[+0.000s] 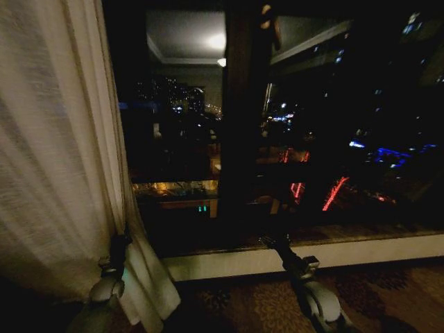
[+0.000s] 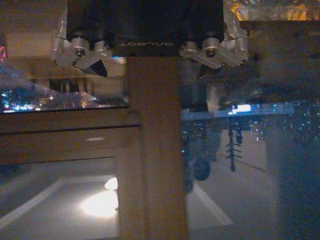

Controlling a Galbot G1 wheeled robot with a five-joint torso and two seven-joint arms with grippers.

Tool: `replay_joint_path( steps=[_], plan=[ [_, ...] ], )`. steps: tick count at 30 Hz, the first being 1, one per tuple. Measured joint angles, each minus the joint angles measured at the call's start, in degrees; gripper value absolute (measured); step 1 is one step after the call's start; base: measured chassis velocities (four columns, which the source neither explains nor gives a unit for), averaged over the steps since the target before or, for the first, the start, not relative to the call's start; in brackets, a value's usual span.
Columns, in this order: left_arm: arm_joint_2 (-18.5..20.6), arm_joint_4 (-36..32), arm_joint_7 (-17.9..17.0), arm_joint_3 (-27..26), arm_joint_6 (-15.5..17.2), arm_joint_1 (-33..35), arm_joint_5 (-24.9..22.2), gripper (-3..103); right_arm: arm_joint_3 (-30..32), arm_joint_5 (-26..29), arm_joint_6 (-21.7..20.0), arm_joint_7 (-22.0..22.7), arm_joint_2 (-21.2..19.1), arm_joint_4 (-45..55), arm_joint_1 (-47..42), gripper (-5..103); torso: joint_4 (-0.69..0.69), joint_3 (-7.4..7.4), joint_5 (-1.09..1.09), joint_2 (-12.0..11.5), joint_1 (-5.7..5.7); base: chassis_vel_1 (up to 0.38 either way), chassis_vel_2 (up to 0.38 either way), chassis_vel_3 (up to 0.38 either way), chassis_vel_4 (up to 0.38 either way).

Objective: Open the curtains by pulling them apart, changing their state from closed to fully open.

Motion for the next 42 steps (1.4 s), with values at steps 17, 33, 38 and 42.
replay_joint_path(
  steps=[17, 33, 38, 42],
  plan=[
    [-0.34, -2.48, -0.07, -0.77, -0.34, 2.67, -0.03, 0, 0.02, 0.0, 0.0, 0.0, -0.01, 0.0, 0.0, 100, -0.02, 0.01, 0.03, 0.0, 0.0, 0.146, 0.126, -0.141, -0.123],
    [-0.54, -2.93, -0.09, -1.43, -0.67, 3.9, 0.25, 0, 0.01, 0.0, 0.0, 0.0, 0.0, 0.0, 0.0, 100, -0.01, 0.01, 0.01, 0.0, 0.0, -0.011, -0.007, 0.008, 0.008],
    [-0.68, -3.15, -0.12, -1.53, -0.67, 4.12, 0.31, 0, 0.01, 0.0, 0.0, 0.0, 0.0, 0.01, 0.0, 100, -0.01, 0.0, 0.0, 0.0, 0.0, 0.087, 0.072, -0.07, -0.08],
    [-0.68, -3.21, -0.15, -1.69, -0.67, 4.2, 0.37, 0, 0.01, 0.0, 0.0, 0.0, 0.0, 0.0, 0.0, 100, -0.01, 0.0, 0.01, 0.0, 0.0, 0.168, 0.172, -0.16, -0.153]
  ],
)
